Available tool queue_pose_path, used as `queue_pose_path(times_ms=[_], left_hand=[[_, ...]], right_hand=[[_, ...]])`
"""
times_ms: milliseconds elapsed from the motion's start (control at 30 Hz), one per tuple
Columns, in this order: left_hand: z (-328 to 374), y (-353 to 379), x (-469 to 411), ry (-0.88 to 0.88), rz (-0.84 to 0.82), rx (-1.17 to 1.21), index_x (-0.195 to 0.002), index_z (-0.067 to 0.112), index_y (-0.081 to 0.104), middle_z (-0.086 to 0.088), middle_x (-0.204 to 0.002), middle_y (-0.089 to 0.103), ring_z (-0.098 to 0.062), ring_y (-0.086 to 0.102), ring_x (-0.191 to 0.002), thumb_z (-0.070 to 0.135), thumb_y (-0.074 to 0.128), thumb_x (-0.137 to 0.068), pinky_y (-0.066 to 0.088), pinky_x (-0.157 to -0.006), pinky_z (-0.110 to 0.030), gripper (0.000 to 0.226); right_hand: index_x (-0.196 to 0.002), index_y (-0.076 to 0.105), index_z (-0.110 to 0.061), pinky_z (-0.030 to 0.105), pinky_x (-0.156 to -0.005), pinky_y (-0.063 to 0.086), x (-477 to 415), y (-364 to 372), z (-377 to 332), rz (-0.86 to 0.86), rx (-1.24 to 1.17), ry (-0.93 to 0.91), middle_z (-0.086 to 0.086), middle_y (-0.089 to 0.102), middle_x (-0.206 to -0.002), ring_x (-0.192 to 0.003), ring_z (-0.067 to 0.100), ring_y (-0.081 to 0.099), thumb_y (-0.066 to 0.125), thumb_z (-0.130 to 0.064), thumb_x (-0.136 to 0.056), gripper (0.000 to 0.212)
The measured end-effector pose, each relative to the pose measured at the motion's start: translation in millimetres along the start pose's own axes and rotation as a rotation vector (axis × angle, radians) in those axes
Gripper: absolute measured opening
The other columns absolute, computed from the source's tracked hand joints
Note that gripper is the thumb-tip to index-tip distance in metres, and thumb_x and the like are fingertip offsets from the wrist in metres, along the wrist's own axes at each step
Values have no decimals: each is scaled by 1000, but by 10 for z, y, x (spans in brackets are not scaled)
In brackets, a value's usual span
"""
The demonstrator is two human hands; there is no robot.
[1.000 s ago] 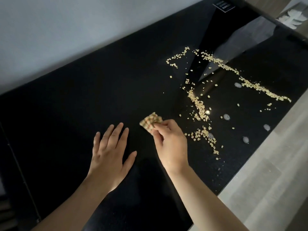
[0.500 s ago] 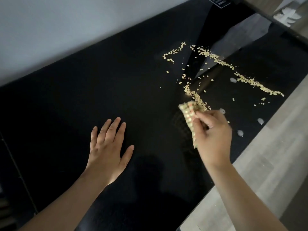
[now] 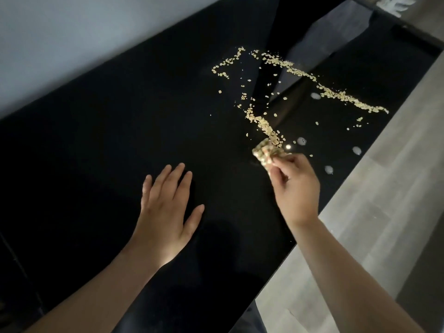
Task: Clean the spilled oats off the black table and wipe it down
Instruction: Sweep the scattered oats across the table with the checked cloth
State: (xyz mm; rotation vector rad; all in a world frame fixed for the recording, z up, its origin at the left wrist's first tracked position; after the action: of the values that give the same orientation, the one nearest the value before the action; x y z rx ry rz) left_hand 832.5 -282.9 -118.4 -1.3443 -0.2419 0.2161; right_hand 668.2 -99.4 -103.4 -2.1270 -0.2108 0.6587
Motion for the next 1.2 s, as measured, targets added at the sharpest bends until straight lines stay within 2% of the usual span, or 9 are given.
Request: queue_pose_path(times_ms=[67,167,333,433,600,833,933,1033,1200], left_hand=[[125,21,-32,31,2,4,-141,7,40,-10,-151,33,-27,22,-142,51,29,-93,17,-114,-54,66],[264,118,-72,56,-22,-17,-139,6,43,-11,-148,37,-29,27,-140,51,29,-92,20,-113,-54,66],[277,270,-85,29,-68,-63,-141,7,39,-10,-150,33,-30,26,-141,53,27,-92,22,-113,-57,69],[263,284,-94,32,-73,-83,-142,7,38,-10,-150,32,-29,24,-141,55,27,-92,20,-114,-56,70],[253,276,-96,37,-72,-97,-142,8,38,-9,-151,31,-28,24,-142,56,27,-91,20,-114,-54,71],[261,280,-103,39,-68,-109,-141,7,39,-11,-149,34,-31,28,-140,55,27,-91,23,-112,-56,70],[257,282,-107,35,-71,-113,-140,6,40,-12,-149,34,-31,28,-140,55,28,-91,23,-112,-56,70],[252,262,-118,30,-68,-110,-139,7,42,-11,-147,36,-30,29,-138,55,29,-90,24,-112,-55,70],[195,126,-183,41,-12,-7,-131,10,53,-5,-138,46,-24,40,-129,48,34,-90,29,-105,-46,59]], right_hand=[[-100,74,-8,26,-66,49,-204,-68,155,17,13,22,10,64,-95,-78,25,64,67,-14,-86,16],[-102,73,-7,29,-64,53,-307,-244,141,47,-63,34,9,63,-96,-77,19,62,67,-14,-87,17],[-102,73,-14,15,-63,42,321,-469,-262,-41,-163,14,-1,60,-95,-75,8,54,69,-12,-85,18],[-103,73,-14,7,-61,41,764,-353,-393,-120,-183,-4,-4,60,-95,-75,4,54,63,-20,-88,18],[-103,73,-13,22,-57,54,985,-193,-291,-86,-167,-8,0,64,-96,-81,10,61,62,-24,-89,21],[-99,73,-9,25,-56,48,484,-343,204,7,-59,18,7,62,-93,-73,20,60,55,-24,-88,26],[-100,73,-8,23,-61,42,160,-411,553,36,24,90,10,62,-94,-73,23,60,61,-18,-86,21],[-104,72,-8,28,-62,46,-75,-461,725,40,-9,162,11,61,-97,-76,23,60,65,-15,-86,21],[-101,73,-11,29,-61,50,47,-425,48,23,-212,72,5,61,-96,-75,18,60,68,-13,-84,18]])
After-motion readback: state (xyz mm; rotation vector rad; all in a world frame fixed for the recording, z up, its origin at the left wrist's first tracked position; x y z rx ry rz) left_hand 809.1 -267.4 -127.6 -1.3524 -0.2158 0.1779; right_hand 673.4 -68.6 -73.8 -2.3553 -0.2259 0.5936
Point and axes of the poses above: each hand's wrist, its own x-axis away from the middle knuckle, its own y-axis out of the palm, z = x × y, the point moved 9 cm from there along -x, towards the middle knuckle
